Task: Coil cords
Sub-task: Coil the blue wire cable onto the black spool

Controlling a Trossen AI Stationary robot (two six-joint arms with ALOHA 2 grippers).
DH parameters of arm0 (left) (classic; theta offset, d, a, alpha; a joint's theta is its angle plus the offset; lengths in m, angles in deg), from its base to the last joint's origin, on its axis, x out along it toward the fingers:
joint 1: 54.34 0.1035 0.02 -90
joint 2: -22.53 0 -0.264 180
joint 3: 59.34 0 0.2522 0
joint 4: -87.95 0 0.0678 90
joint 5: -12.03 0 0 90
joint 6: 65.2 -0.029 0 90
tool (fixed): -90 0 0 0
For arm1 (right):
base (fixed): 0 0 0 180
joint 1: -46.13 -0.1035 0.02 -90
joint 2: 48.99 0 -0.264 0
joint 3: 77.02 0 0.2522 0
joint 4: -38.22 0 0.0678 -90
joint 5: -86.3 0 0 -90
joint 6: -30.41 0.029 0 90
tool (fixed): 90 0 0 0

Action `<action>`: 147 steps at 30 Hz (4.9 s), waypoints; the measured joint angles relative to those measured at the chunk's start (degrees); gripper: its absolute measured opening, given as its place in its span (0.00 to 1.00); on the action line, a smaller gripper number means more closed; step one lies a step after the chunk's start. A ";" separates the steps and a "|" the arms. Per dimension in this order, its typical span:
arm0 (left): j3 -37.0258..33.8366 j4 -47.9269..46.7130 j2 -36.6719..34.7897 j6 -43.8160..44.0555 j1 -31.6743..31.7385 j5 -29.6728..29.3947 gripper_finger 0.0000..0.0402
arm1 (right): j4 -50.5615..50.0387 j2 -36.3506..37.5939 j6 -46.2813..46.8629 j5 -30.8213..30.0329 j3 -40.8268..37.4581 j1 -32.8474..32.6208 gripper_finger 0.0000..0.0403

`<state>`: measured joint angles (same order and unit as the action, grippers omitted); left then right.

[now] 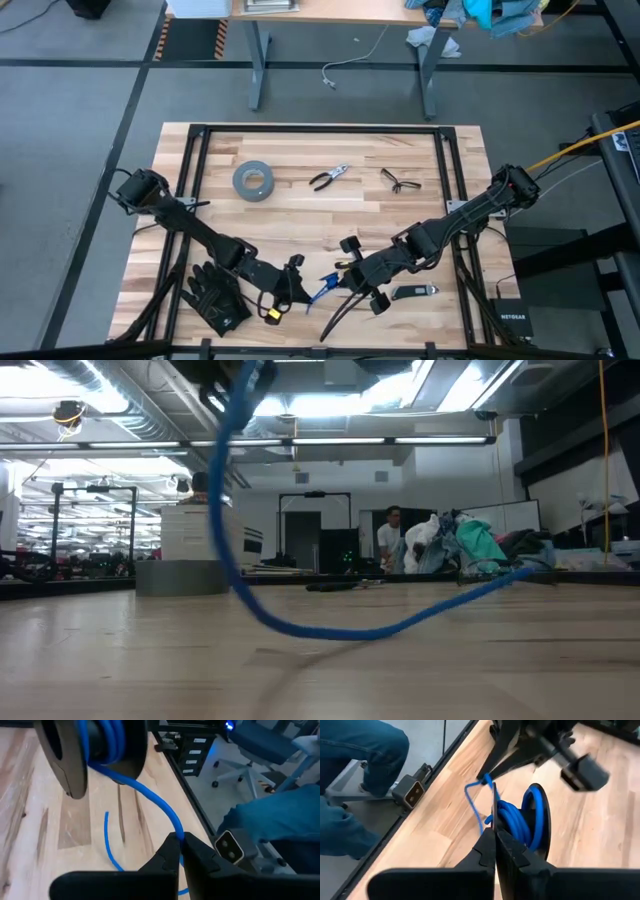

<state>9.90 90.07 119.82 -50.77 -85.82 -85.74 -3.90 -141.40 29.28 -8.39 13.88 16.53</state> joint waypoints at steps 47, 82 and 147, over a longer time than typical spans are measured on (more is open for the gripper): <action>7.08 -14.43 -10.65 -37.89 -3.45 -16.98 0.00 | 7.26 -3.55 -1.25 17.67 0.00 1.88 0.00; 7.10 2.25 -0.90 -43.07 2.50 -3.36 0.03 | 15.42 -6.97 -9.81 27.52 -0.02 1.88 0.00; 7.06 -11.10 -0.92 -23.45 6.57 -0.21 0.32 | 15.36 -6.95 -8.15 38.34 0.04 1.36 0.00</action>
<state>16.96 78.97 118.90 -74.21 -79.25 -85.95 11.47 -148.35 21.13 29.95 13.93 17.89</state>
